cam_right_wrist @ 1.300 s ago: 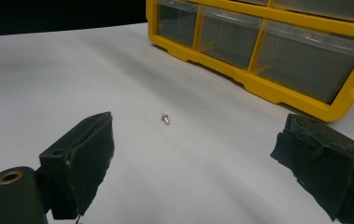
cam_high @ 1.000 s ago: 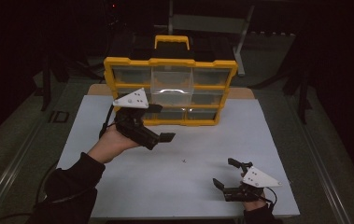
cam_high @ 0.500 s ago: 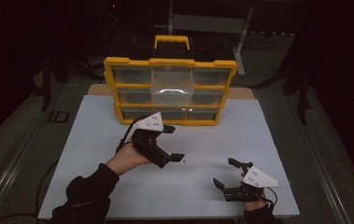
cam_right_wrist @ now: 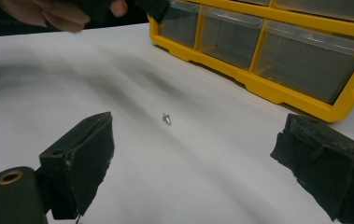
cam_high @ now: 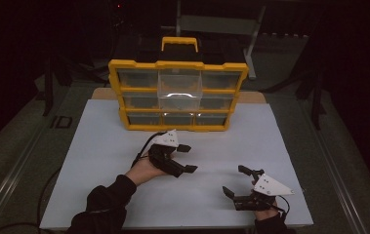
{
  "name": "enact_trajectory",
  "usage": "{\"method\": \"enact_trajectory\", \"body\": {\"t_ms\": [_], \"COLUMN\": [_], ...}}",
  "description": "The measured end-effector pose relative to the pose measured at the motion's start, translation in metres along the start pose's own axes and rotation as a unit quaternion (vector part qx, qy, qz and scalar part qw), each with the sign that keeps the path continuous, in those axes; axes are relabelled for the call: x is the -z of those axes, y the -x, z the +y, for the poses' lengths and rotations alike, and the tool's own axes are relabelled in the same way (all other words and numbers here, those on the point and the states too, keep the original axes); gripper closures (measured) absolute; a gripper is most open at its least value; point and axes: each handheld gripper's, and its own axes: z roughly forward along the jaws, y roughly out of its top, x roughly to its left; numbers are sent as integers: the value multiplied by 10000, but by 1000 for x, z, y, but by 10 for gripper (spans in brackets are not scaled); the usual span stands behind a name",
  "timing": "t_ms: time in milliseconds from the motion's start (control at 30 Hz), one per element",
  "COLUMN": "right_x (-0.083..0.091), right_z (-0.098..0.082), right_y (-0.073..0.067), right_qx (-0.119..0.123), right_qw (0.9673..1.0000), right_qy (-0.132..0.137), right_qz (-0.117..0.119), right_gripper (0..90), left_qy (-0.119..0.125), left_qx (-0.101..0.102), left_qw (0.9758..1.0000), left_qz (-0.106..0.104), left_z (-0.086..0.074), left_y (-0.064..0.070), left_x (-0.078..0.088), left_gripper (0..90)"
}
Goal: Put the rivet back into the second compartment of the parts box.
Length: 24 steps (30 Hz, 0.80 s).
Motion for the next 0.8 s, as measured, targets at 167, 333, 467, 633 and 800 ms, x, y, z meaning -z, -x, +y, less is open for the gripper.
{"method": "enact_trajectory", "body": {"t_ms": [167,333,467,633,800], "right_x": [0,0,-1,-1,-1], "right_z": [0,0,0,-1,-1], "right_y": [0,0,0,1,1], "right_qx": [-10,-13,-11,-10,-16], "right_qw": [10000,10000,10000,10000,10000], "right_qy": [-3,-8,-9,-9,-32], "right_qz": [11,13,16,23,32], "right_gripper": [101,101,101,101,102], "left_qy": [-112,-305,-456,-656,-740], "left_qx": [101,142,151,173,266], "left_qw": [9999,9994,9988,9976,9967], "left_qz": [20,51,119,168,195], "left_z": [-7,-14,-19,-28,-36], "left_y": [-8,-13,-18,-22,-27], "left_x": [-12,-25,-33,-42,-48], "left_gripper": [295,379,440,510,580]}}
